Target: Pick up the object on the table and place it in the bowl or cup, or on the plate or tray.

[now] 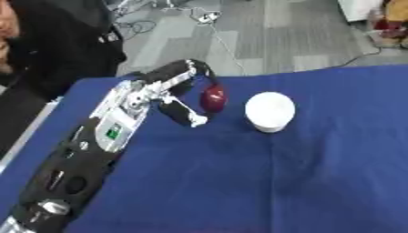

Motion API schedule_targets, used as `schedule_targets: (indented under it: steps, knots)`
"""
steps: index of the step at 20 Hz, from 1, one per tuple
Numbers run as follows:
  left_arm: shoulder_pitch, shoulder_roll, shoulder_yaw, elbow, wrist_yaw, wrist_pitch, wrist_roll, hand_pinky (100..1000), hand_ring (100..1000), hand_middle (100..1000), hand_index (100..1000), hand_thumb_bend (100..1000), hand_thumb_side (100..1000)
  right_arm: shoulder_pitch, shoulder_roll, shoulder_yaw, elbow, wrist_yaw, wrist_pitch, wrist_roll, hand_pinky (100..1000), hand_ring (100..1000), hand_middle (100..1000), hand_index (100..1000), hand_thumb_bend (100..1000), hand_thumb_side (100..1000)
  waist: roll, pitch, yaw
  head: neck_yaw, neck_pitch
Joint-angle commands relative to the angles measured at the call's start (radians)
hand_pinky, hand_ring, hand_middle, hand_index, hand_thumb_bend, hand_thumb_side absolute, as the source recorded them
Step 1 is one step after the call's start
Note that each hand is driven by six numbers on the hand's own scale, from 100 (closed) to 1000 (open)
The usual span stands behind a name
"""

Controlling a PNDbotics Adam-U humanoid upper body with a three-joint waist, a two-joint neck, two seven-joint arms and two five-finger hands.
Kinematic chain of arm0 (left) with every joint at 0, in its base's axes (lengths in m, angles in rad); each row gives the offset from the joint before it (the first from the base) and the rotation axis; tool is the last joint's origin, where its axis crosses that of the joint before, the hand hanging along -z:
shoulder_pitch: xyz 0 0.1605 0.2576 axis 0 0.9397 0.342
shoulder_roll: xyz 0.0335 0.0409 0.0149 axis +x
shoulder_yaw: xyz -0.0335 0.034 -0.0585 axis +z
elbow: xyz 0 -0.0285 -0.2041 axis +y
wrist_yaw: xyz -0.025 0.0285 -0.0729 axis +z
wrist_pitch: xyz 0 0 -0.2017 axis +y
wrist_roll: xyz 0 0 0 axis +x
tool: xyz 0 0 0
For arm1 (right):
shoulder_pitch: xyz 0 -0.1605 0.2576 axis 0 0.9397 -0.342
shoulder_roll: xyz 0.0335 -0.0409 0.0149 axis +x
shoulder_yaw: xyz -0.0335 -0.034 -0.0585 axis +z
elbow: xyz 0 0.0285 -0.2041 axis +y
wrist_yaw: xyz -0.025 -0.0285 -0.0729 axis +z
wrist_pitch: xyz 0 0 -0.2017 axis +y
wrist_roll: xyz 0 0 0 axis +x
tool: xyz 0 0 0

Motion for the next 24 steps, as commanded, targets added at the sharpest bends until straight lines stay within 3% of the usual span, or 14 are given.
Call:
schedule_targets:
  steps: [1, 14, 24]
  knots:
    - [-0.044, 0.022, 0.003, 0.000, 0.009, -0.001, 0.002, 100, 129, 295, 370, 231, 142, -0.009, -0.010, -0.002, -0.015, -0.003, -0.001, 0.000, 295, 508, 714, 782, 108, 1000, -0.002, -0.023, -0.004, -0.002, -0.005]
    - [-0.120, -0.010, -0.010, 0.068, -0.005, -0.016, 0.001, 100, 133, 297, 370, 236, 142, -0.026, 0.002, 0.004, -0.015, -0.007, -0.007, 0.002, 296, 509, 714, 781, 103, 1000, 0.009, -0.015, -0.039, 0.005, -0.024]
    - [-0.160, -0.017, -0.009, 0.133, -0.021, -0.031, 0.004, 100, 136, 298, 371, 232, 154, -0.057, 0.025, 0.009, -0.015, -0.013, -0.015, 0.005, 299, 509, 714, 782, 100, 1000, 0.024, 0.006, -0.098, 0.030, -0.063]
